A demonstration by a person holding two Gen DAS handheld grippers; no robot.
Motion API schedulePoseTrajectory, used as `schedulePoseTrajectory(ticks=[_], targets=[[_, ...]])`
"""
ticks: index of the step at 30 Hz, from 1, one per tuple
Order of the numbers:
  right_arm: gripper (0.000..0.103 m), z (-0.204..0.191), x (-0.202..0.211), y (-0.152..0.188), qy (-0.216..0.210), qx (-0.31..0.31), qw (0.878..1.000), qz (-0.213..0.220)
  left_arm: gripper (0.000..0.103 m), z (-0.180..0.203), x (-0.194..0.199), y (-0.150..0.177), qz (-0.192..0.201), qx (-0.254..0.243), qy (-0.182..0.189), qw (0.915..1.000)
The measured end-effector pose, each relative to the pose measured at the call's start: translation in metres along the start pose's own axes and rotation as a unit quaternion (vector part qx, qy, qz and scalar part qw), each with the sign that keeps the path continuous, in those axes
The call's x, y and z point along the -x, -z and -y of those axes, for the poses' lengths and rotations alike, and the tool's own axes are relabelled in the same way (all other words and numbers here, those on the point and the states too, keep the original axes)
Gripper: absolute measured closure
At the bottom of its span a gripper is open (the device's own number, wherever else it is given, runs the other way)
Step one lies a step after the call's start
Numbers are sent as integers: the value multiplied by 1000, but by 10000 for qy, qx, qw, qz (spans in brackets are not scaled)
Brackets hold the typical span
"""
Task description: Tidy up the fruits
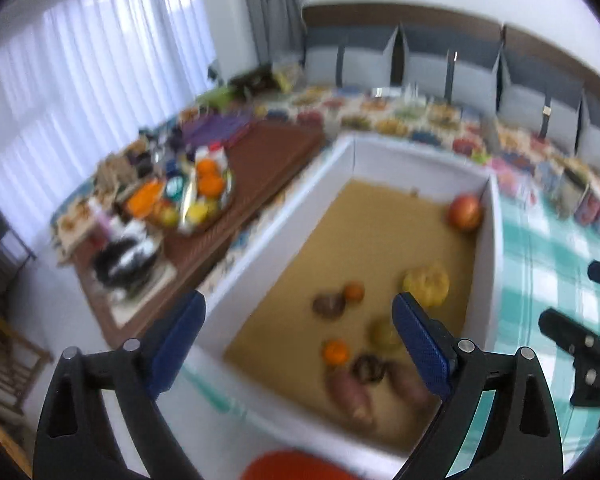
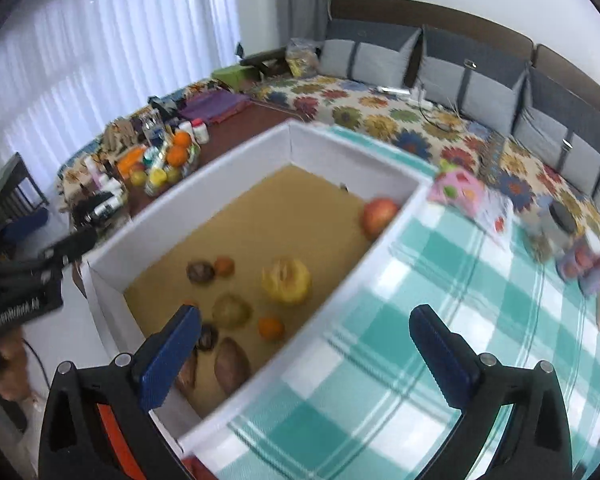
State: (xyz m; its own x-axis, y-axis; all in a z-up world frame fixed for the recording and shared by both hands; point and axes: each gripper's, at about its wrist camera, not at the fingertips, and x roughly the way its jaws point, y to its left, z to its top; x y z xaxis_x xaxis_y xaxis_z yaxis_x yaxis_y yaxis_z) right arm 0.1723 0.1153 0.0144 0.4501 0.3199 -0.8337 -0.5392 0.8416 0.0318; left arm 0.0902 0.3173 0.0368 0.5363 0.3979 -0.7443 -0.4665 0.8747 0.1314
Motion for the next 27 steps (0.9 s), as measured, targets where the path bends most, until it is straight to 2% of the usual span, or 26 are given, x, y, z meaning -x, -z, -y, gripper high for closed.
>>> schedulePoseTrajectory(ticks=[2, 5, 8, 11, 21, 24, 27], targets=[[0, -3, -4, 10, -29, -57, 9999, -148, 7, 0, -3, 8, -203, -42, 140, 9997], [0, -9, -5, 16, -131, -108, 9995, -268, 7, -2, 0, 15, -74, 81, 161, 9998], [0, -20, -2, 14, 29, 42, 9996, -264, 7, -4, 6, 16, 48, 94, 48, 9999], [0, -30, 4, 6, 134, 124, 9997, -172, 7, -9, 12, 17, 83, 238, 126, 9996], [0, -51, 3, -9, -43, -118, 9998, -170, 4, -26, 15, 16, 68, 367, 96, 9993], [0, -55, 0, -12, 78, -201, 9994, -265, 4, -32, 17, 17, 128, 309, -75, 9994], [0, -61, 1, -17, 373, -310, 9983, -316, 4, -41, 14, 16, 48, 436, 68, 9990]])
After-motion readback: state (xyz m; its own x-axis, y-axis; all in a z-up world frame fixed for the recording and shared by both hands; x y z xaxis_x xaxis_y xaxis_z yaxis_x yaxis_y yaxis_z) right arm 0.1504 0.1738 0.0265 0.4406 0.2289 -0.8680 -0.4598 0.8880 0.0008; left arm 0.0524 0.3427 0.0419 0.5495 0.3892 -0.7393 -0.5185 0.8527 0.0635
